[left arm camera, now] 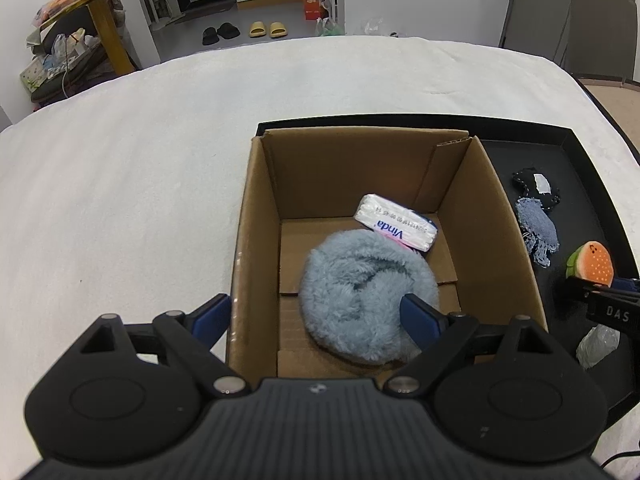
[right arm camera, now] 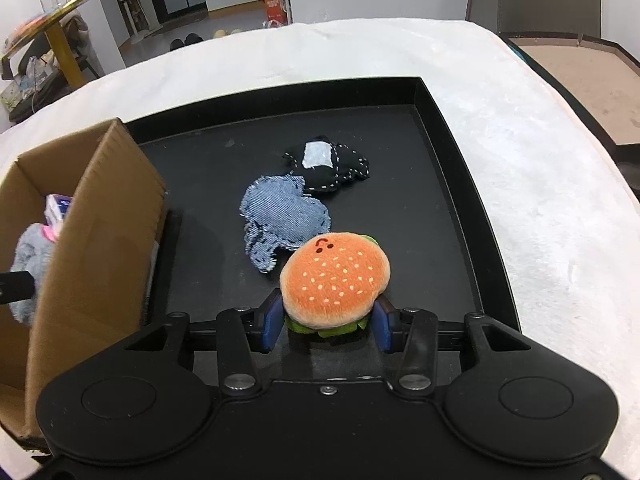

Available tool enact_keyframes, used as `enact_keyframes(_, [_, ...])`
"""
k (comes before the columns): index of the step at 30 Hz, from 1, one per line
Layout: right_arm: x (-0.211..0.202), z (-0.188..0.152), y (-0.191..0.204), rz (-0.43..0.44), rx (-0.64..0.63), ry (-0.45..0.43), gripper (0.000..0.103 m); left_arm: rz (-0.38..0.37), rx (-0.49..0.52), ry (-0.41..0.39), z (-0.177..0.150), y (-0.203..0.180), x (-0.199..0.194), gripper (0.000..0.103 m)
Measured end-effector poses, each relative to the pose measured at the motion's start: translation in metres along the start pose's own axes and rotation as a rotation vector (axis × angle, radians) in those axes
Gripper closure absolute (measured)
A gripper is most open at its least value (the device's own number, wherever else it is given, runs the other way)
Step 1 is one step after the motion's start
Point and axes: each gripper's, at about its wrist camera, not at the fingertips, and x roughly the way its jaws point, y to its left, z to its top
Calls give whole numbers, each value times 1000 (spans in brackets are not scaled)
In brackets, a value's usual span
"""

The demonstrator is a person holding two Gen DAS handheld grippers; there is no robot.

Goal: Organize soft objects
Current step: 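Close the right tool on the hamburger plush and lift it, then carry the hamburger plush into the box and open the right tool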

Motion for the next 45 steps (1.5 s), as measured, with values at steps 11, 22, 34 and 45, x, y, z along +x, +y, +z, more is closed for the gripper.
enact_keyframes(11, [-31, 10, 18, 20, -14, -56, 59, -28, -34, -29, -2, 21, -11, 13])
enact_keyframes(22, [-60, 34, 54, 86, -75, -114, 59, -72, -72, -61, -10, 44, -19, 13])
enact_keyframes(34, [-65, 45, 97, 106, -168, -139, 59, -145, -95, -98, -13, 61, -18, 18])
enact_keyframes(45, [-68, 41, 134, 128, -253, -130, 59, -211, -139, -79, -17, 71, -10, 72])
